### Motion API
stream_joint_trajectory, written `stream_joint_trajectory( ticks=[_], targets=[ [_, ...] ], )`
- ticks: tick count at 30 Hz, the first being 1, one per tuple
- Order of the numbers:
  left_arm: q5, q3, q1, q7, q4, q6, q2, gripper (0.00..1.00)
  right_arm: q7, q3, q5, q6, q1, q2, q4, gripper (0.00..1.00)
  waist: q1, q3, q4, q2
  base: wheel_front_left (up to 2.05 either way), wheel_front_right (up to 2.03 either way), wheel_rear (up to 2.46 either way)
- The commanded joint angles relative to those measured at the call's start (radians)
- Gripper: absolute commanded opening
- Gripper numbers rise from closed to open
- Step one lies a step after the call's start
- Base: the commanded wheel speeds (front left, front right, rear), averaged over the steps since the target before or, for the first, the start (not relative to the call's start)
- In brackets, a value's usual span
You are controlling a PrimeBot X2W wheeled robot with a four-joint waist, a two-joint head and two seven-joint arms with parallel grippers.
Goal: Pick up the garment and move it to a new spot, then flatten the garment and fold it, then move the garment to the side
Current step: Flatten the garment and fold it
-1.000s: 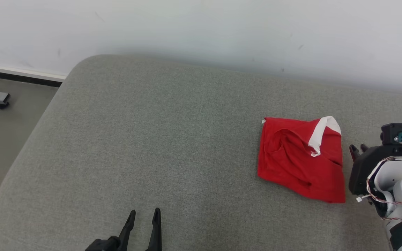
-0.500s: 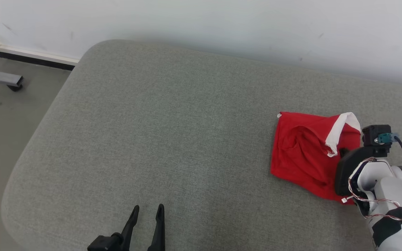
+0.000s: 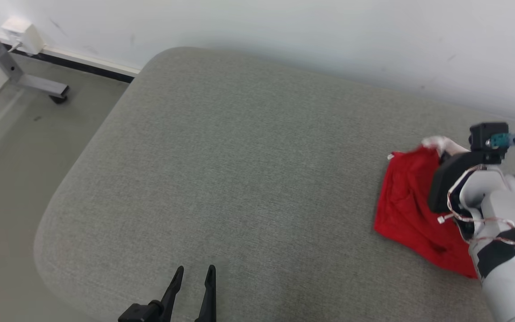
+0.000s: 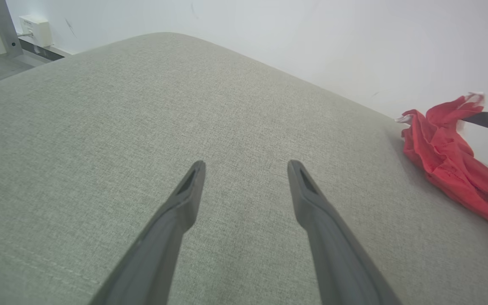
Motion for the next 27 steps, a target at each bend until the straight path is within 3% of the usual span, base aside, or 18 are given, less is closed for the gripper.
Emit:
stream_joint_trajectory(
  ticks=[1, 8, 19, 27],
  targets=[
    [-0.006, 0.0, 0.001, -0.003, 0.0, 0.0, -0.002, 1.0, -0.013, 0.003, -0.003, -0.002, -0.015, -0.003, 0.005, 0.0, 0.0, -0.003, 0.017, 0.0, 0.0, 0.0, 0.0],
    [-0.007, 0.006, 0.006, -0.003, -0.004, 0.004, -0.003, 1.0, -0.08, 0.028, 0.011, -0.002, -0.077, 0.002, 0.039, 0.0, 0.0, -0.005, 0.026, 0.0, 0.0, 0.0, 0.0],
    [0.002, 0.026, 0.006, -0.003, -0.013, 0.003, -0.003, 1.0, -0.163, 0.143, 0.005, -0.002, 0.034, -0.084, 0.099, 0.0, 0.0, -0.006, -0.021, 0.0, 0.0, 0.0, 0.0],
    [0.004, 0.024, 0.0, -0.003, -0.005, -0.001, -0.002, 1.0, -0.199, 0.284, 0.035, -0.002, 0.097, -0.036, 0.095, 0.0, 0.0, -0.012, -0.051, 0.0, 0.0, 0.0, 0.0]
  ],
)
